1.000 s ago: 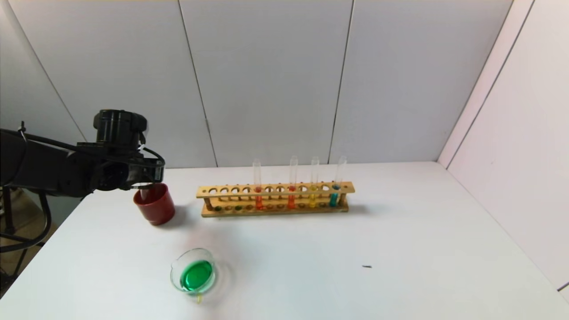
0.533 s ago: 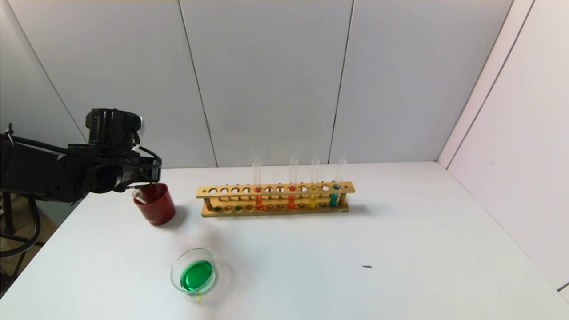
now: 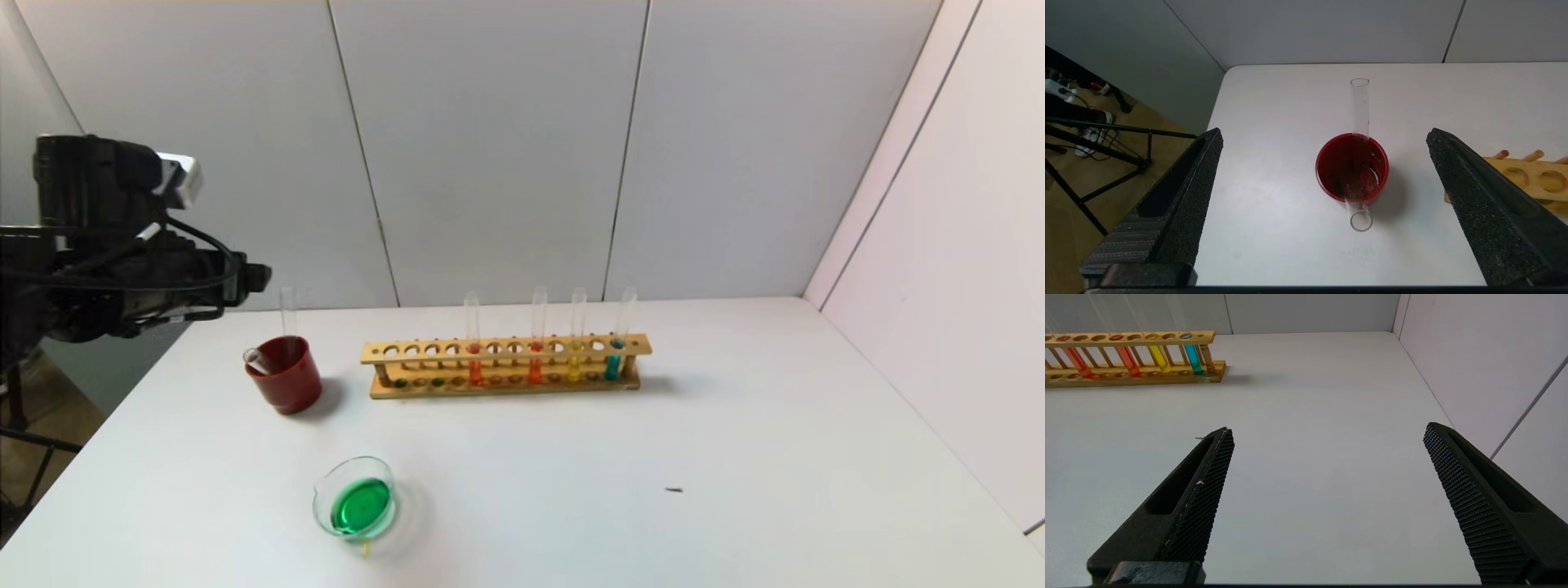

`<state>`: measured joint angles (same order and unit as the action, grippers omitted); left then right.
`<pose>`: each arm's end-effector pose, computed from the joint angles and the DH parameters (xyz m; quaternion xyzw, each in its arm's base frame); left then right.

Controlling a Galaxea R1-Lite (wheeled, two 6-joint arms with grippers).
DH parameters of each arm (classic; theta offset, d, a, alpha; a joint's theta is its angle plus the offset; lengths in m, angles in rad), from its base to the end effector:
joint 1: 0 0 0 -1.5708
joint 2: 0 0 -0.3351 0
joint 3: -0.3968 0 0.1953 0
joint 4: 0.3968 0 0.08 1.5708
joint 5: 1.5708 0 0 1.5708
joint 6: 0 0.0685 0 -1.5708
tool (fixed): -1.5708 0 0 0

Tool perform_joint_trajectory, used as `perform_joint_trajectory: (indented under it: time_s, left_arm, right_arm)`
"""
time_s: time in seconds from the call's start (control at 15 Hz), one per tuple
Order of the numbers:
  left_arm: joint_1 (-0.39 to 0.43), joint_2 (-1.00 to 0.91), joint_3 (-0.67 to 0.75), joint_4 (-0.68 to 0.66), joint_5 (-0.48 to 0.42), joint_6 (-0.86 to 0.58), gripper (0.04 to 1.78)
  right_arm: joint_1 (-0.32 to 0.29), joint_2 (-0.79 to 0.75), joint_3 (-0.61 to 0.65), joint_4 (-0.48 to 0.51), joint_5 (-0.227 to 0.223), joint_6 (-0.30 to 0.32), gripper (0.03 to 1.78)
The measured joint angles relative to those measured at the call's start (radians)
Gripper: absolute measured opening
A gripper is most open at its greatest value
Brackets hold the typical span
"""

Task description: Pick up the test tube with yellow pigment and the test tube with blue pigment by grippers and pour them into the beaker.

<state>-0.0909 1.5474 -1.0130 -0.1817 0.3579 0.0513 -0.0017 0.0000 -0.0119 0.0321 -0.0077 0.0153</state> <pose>0.3218 -0.0052 0.2584 0.0641 0.1743 0.1266 0.9744 -0.0074 -0.0005 0.0746 0.0076 0.0101 -0.0048 0.9999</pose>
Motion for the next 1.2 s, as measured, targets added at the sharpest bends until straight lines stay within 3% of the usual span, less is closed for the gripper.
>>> perform_joint_trajectory:
  time_s: [0.53, 0.93, 1.2]
  left_arm:
    - [0.001, -0.486, 0.076, 0.305, 0.011, -0.003, 1.75]
    - [0.002, -0.851, 0.121, 0.656, 0.123, -0.044, 1.75]
    - [0.043, -1.096, 0.236, 0.741, 0.132, -0.038, 1.75]
  right_arm:
    - [0.0, 0.0, 0.0, 0.0, 0.0, 0.0, 1.7]
    - [0.0, 0.0, 0.0, 0.0, 0.0, 0.0, 1.7]
    - [0.0, 0.0, 0.0, 0.0, 0.0, 0.0, 1.7]
